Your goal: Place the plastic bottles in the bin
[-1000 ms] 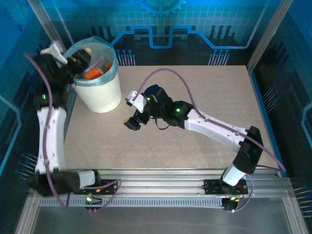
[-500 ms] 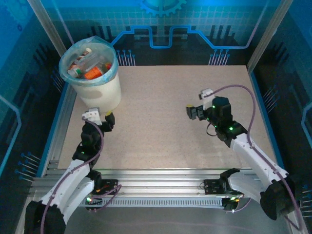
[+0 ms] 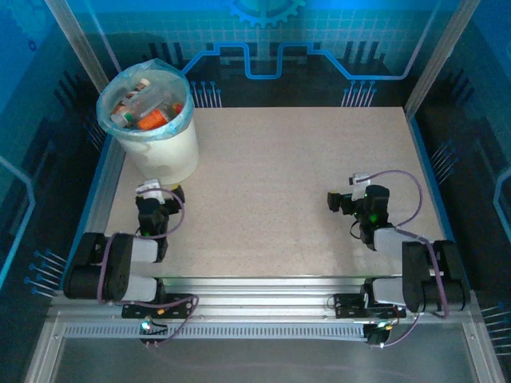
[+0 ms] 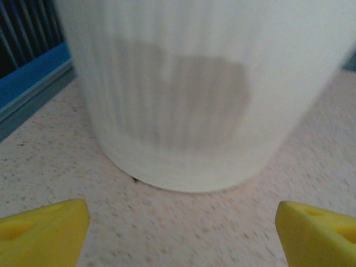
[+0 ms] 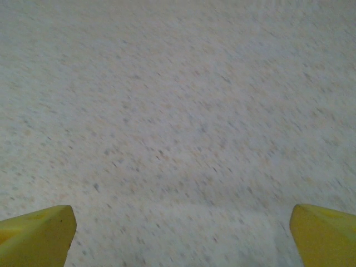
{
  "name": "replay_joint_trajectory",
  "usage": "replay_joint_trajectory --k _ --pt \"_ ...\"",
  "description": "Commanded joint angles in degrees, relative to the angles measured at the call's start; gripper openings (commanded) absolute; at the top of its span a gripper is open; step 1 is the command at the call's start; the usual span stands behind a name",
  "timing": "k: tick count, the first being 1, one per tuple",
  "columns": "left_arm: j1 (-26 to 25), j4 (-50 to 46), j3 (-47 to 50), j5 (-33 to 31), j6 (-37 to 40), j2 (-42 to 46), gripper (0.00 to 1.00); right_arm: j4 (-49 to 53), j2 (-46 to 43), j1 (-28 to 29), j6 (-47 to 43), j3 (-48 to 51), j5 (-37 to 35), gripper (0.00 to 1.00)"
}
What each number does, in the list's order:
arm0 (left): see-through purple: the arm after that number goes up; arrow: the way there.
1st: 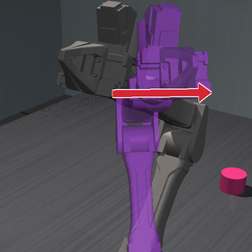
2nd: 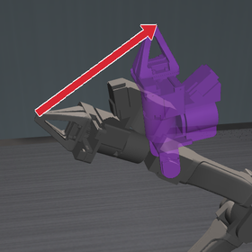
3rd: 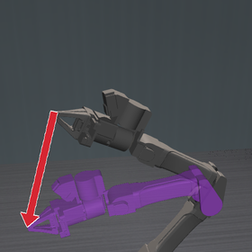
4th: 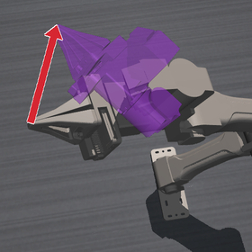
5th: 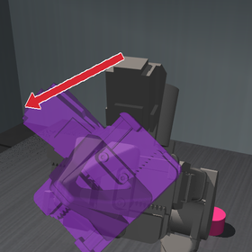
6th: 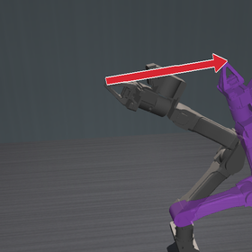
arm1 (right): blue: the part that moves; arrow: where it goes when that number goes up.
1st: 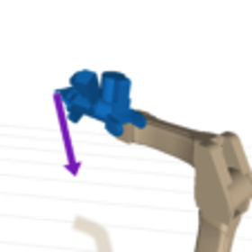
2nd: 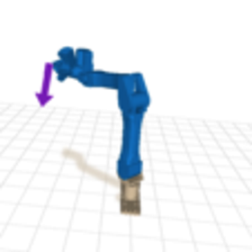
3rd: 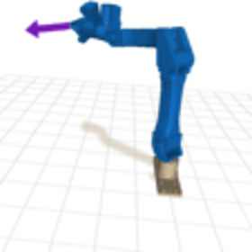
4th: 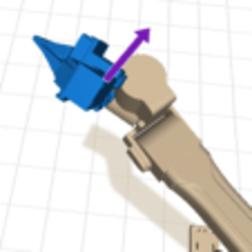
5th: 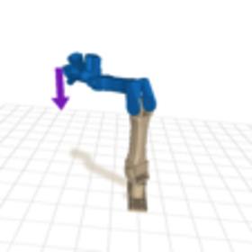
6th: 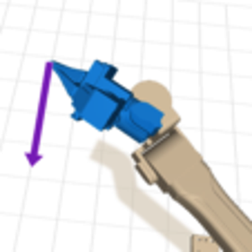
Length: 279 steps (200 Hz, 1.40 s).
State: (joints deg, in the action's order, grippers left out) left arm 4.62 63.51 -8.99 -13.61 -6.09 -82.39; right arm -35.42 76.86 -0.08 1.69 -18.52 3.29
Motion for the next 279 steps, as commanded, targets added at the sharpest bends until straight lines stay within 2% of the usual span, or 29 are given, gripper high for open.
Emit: replay_joint_trajectory --k 1,10,20,34,45,55,87,115,181,200,279 --pt "3.66 16.78 2.16 12.78 -3.62 -5.8 0.88 -16.79 7.64 -1.13 -2.66 -0.38 8.81 1.0" --pt "3.62 16.86 1.91 13.79 -3.34 -6.23 0.88 -18.57 9.71 -1.41 -2.41 -1.61 9.59 1.0" --pt "3.63 16.7 1.13 15.84 -2.63 -6.97 0.89 -9.73 9.04 -1.21 -2.73 -4.9 8.39 1.0" --pt "3.55 16.97 -0.86 18.94 -1.39 -10.38 0.9 -8.33 9.16 0.69 -2.88 -5.74 3.03 1.0" --pt "3.38 12.87 -2.37 20.23 -0.86 -8.95 0.94 -7.66 9.33 1.72 -2.38 -6.19 -1.44 1.0" --pt "2.71 9.49 -3.48 19.48 -0.17 -8.31 0.99 -7.89 9.49 2.38 -2.27 -6.23 -3.12 1.0" --pt "0.64 0.7 -7.37 16.55 1.64 -6.98 0.99 -7.79 9.49 2.62 -2.39 -6.28 -3.57 1.0" --pt "-1.01 -7.16 -11.34 17.13 4.12 -6.73 0.99 -7.66 9.45 2.8 -2.46 -6.34 -3.9 1.0" --pt "-1.27 -7.66 -11.48 17.12 4.42 -6.64 0.99 -7.65 9.45 2.73 -2.44 -6.35 -3.8 1.0" --pt "-1.32 -8.79 -12.13 20.09 5.51 -6.73 0.99 -7.66 9.45 2.72 -2.45 -6.35 -3.8 1.0" --pt "-1.63 -9.47 -12.5 18.91 5.56 -6.64 0.99 -7.65 9.45 2.72 -2.43 -6.34 -3.77 1.0"
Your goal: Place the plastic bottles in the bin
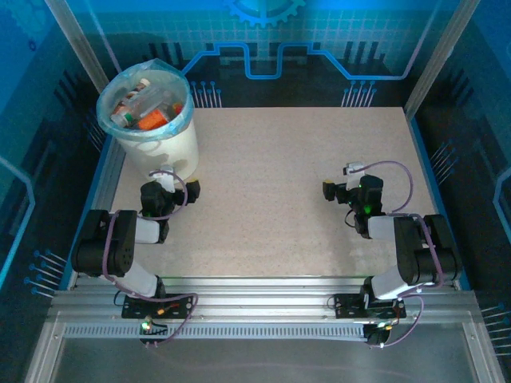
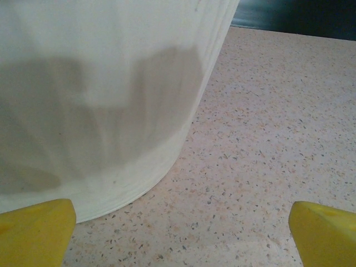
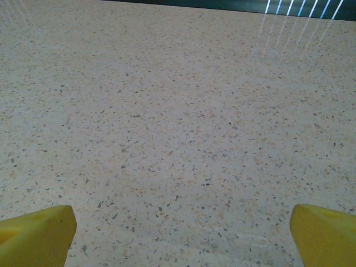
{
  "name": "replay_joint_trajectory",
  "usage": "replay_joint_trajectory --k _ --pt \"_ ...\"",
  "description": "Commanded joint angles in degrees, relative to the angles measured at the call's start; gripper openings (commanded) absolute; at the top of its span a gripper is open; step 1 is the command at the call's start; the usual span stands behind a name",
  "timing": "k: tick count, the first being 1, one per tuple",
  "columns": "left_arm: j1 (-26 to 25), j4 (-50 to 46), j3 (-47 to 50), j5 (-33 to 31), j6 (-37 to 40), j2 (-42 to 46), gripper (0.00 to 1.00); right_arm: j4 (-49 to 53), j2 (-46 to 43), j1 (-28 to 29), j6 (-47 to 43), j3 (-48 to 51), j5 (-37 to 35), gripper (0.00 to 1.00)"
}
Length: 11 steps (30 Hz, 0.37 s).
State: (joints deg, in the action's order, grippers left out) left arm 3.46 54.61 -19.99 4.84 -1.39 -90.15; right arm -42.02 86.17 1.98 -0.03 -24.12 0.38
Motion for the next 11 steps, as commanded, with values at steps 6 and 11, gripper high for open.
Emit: replay_joint_trajectory --k 6,11 --pt "-1.51 -1.59 -1.92 -1.73 1.46 1.12 0.99 -1.04 0.14 0.69 -0.7 -0.75 -0.91 1.0" --pt "-2.44 -0.14 -1.12 -7.03 0.82 1.21 0.99 -1.05 0.16 0.68 -0.75 -0.75 -0.91 1.0"
